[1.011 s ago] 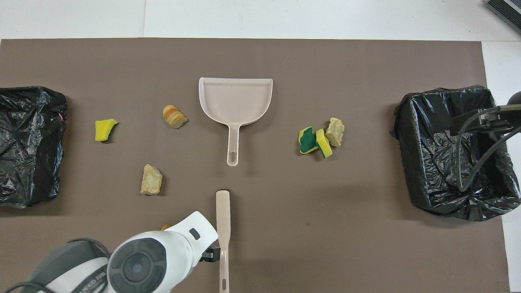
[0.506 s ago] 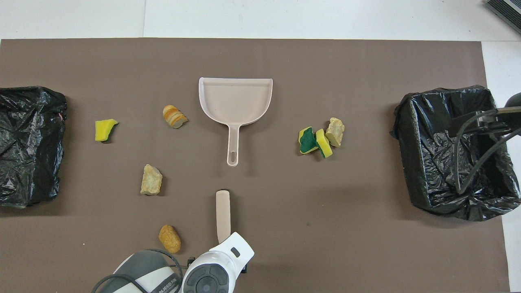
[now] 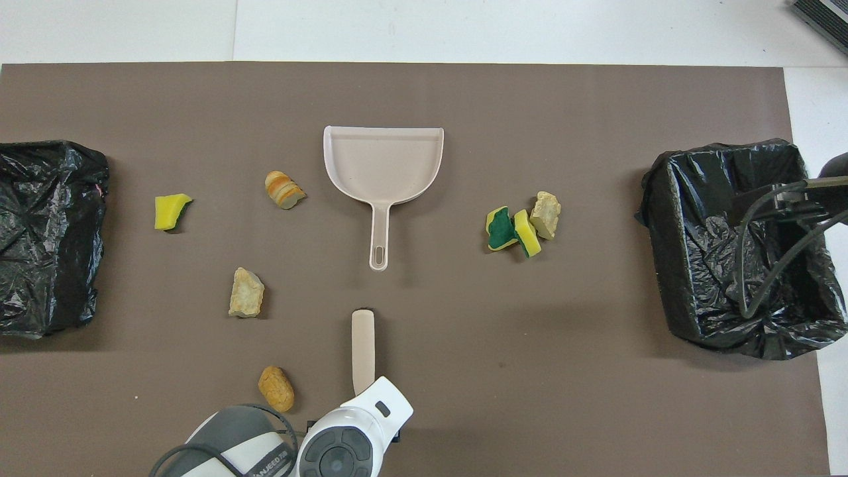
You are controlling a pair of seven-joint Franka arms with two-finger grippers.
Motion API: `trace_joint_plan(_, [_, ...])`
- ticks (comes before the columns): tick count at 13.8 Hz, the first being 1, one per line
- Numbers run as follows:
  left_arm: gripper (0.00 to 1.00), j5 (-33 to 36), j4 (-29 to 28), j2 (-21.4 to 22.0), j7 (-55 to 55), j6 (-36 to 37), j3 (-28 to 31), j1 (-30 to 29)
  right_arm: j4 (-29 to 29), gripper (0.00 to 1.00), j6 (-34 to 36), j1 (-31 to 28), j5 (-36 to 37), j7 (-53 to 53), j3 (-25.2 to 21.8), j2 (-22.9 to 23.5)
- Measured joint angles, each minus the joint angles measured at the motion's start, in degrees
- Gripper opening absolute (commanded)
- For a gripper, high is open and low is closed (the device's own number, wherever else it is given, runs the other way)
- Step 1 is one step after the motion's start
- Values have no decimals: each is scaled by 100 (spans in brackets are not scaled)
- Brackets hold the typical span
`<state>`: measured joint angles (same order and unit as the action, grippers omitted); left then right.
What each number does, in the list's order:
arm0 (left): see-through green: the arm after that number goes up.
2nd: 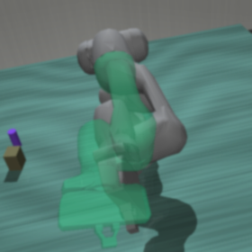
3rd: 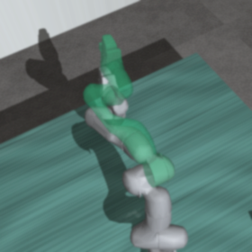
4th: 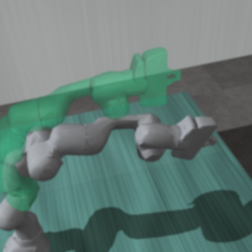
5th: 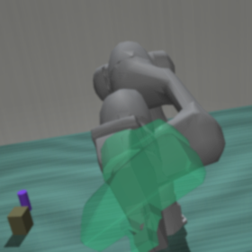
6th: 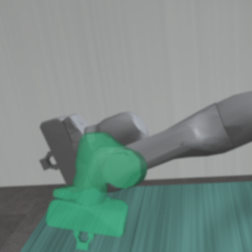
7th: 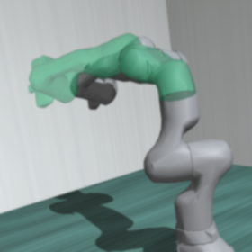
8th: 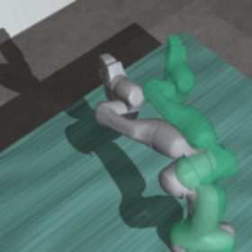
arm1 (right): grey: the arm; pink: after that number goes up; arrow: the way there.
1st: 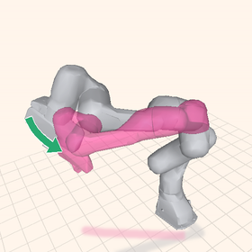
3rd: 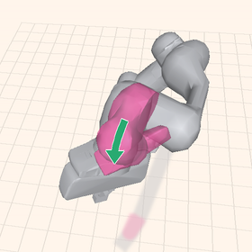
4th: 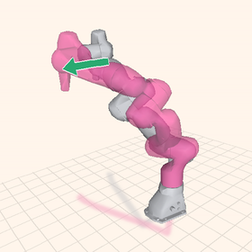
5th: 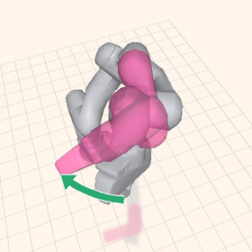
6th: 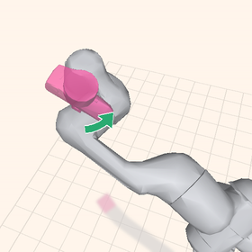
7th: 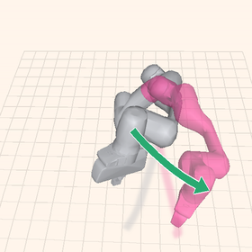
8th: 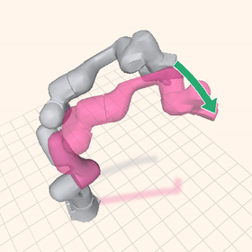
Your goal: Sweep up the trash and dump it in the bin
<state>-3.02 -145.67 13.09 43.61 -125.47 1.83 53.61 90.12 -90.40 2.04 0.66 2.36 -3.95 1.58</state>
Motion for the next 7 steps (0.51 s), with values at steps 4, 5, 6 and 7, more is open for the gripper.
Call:
trace_joint_plan(4, [0, 1, 98, 9, -8, 483, 87, -30, -40, 100, 46, 241, 9, -13, 36, 14])
trace_joint_plan(5, [0, 1, 207, 29, -8, 791, 116, -117, -76, 100, 99, 285, 8, -23, 39, 68])
trace_joint_plan(6, [0, 2, 353, 70, -11, 1161, 143, -248, -149, 100, 115, 343, 4, -82, 64, 170])
trace_joint_plan(7, [0, 3, 483, 147, -17, 1491, 165, -358, -215, 100, 115, 412, 2, -214, 134, 295])
